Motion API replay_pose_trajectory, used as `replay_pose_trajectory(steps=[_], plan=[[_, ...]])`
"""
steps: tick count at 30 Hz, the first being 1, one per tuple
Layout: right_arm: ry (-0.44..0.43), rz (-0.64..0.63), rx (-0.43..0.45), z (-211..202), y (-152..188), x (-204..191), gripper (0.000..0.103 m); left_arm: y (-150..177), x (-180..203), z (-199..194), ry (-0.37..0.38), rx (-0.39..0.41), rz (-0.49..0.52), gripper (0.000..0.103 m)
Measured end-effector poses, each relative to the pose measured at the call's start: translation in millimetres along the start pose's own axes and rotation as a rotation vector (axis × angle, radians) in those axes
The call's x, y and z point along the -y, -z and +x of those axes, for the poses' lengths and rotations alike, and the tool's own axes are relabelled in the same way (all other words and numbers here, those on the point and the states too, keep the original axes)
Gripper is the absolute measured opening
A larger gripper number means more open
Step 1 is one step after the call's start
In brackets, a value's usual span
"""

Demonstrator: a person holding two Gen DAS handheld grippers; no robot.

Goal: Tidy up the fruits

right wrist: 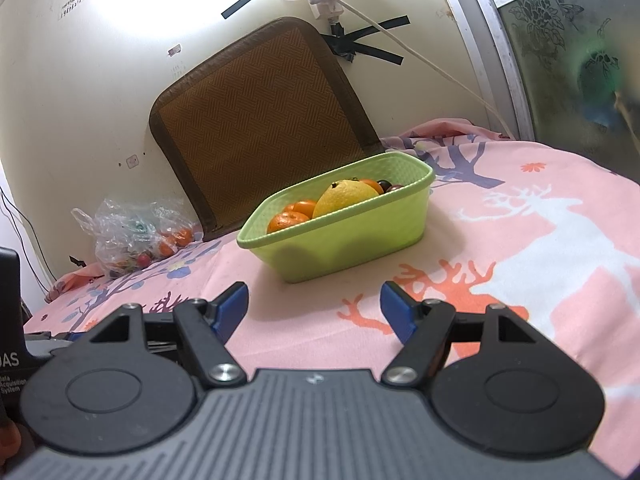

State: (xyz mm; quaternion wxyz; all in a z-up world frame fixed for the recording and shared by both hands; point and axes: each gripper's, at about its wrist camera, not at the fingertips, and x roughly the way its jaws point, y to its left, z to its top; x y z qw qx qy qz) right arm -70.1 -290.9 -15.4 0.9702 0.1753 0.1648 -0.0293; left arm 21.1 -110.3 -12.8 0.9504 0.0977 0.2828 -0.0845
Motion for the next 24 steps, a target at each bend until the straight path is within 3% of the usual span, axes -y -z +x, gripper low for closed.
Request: replay_pose_trajectory(steps=[24], plan=[[-0.001,0.001,0.000,0.0,0.0,0.4,0.075,0.3,0.6,-0.4,-0.009,0.001,0.002,0.103]])
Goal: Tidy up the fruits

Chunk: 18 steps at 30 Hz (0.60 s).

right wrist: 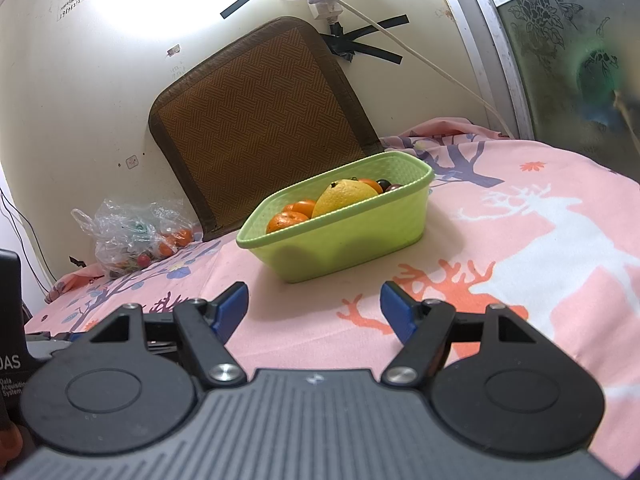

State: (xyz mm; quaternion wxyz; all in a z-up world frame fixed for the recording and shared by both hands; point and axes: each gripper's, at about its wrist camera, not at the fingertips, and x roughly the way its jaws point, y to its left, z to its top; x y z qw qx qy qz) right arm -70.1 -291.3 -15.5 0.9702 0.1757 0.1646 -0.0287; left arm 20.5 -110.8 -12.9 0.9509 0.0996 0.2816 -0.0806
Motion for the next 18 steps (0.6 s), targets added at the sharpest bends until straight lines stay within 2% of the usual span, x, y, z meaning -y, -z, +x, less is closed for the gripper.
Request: replay_pose_trajectory(steps=[18], plan=[[0.001,0.000,-0.001,0.1,0.1,-0.3,0.075,0.7,2.0,-0.7,-0.009,0.000,0.003,0.103]])
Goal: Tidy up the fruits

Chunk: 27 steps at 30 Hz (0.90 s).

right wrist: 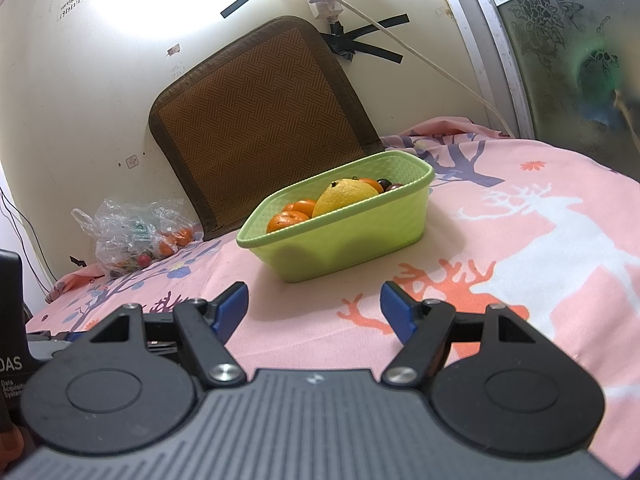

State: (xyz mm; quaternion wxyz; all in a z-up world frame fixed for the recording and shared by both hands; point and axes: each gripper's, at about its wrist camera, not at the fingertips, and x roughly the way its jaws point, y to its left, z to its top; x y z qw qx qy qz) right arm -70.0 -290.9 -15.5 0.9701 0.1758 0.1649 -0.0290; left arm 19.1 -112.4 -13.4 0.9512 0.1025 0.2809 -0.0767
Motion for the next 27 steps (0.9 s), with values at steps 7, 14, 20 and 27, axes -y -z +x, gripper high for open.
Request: replay_pose_trajectory(steps=[7,14,20,27], plan=[[0.000,0.000,-0.001,0.0,0.1,0.0,0.075,-0.1,1.0,0.3,-0.004,-0.001,0.003,0.103],[-0.001,0.002,0.002,-0.1,0.3,0.0,0.075,-0.2,1.4,0.0,-0.005,0.001,0.004,0.103],[0.006,0.002,-0.007,-1.1,-0.4,-1.2,0.075,-1.7,-1.5,-2.2,-0.022,-0.001,-0.016,0.103],[0.018,0.004,-0.020,-16.2,-12.1,-0.7,0.075,-9.1,-0.2,-10.0,0.002,-0.066,-0.009,0.103]])
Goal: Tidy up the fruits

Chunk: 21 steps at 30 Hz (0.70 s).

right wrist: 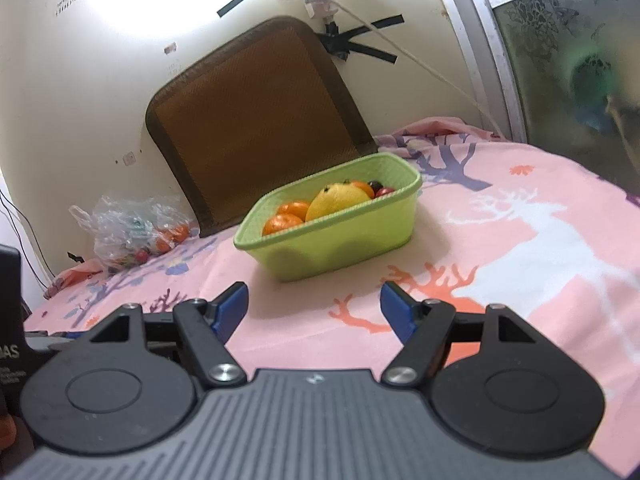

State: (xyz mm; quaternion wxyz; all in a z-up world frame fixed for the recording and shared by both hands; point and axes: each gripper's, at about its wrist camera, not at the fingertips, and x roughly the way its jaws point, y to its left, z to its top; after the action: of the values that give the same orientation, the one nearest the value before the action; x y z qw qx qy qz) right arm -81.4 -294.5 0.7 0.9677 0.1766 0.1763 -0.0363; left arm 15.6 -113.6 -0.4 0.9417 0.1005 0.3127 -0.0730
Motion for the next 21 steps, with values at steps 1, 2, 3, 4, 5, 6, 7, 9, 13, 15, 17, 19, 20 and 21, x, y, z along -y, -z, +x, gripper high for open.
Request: replay_pose_trajectory(steps=[1,2,3,4,5,6,7,9,13,15,17,19,20,21], plan=[[-0.003,0.004,0.003,-3.0,-2.1,0.8,0.075,-1.3,1.6,-2.0,0.002,-0.008,0.009,0.103],[-0.006,0.007,0.003,-5.2,-4.1,2.1,0.075,-3.0,2.5,-4.5,0.009,-0.016,0.014,0.103],[-0.009,0.009,0.004,-7.6,-5.4,2.5,0.075,-3.7,3.5,-6.7,0.019,-0.023,0.015,0.103],[-0.013,0.013,0.005,-10.2,-6.2,2.4,0.075,-4.6,3.8,-8.5,0.029,-0.030,0.014,0.103],[-0.018,0.015,0.006,-12.1,-6.3,2.4,0.075,-4.9,4.2,-10.1,0.037,-0.037,0.012,0.103],[-0.023,0.016,0.007,-13.7,-6.4,2.0,0.075,-5.3,4.3,-11.8,0.045,-0.041,0.011,0.103],[-0.027,0.012,0.008,-15.3,-5.6,0.7,0.075,-5.4,4.6,-14.0,0.049,-0.040,0.011,0.103],[-0.034,0.004,0.008,-17.7,-4.9,-0.4,0.075,-5.1,6.0,-18.1,0.044,-0.030,0.013,0.103],[-0.047,-0.004,0.007,-20.7,-4.0,-2.0,0.075,-5.6,6.4,-26.5,0.023,0.002,0.012,0.103],[-0.051,-0.005,0.009,-21.9,-3.7,-2.5,0.075,-6.2,6.0,-30.9,0.012,0.018,0.007,0.103],[-0.052,-0.005,0.009,-22.8,-3.3,-2.2,0.075,-6.7,6.1,-33.5,0.009,0.028,0.005,0.103],[-0.054,-0.004,0.007,-23.4,-2.6,-2.5,0.075,-7.0,6.4,-34.9,0.010,0.030,0.007,0.103],[-0.055,-0.004,0.007,-24.0,-2.2,-2.5,0.075,-7.0,6.7,-35.2,0.009,0.030,0.008,0.103],[-0.055,-0.005,0.007,-24.3,-1.8,-2.7,0.075,-7.0,6.8,-35.2,0.007,0.031,0.008,0.103]])
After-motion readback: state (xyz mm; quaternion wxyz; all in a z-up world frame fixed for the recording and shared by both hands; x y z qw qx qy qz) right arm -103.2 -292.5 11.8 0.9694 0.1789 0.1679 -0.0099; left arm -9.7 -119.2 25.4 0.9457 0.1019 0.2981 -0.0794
